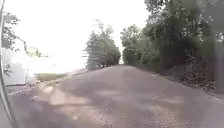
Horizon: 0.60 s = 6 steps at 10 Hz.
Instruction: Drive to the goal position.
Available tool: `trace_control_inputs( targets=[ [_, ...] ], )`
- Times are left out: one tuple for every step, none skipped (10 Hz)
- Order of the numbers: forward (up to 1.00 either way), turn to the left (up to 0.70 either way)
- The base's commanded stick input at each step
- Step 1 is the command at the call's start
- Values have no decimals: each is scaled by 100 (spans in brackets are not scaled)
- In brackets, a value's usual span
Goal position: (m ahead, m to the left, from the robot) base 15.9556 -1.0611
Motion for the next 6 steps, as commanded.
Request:
trace_control_inputs(
  targets=[
    [70, 0],
    [70, 0],
    [70, 0],
    [70, 0],
    [70, 0],
    [70, 0]
  ],
)
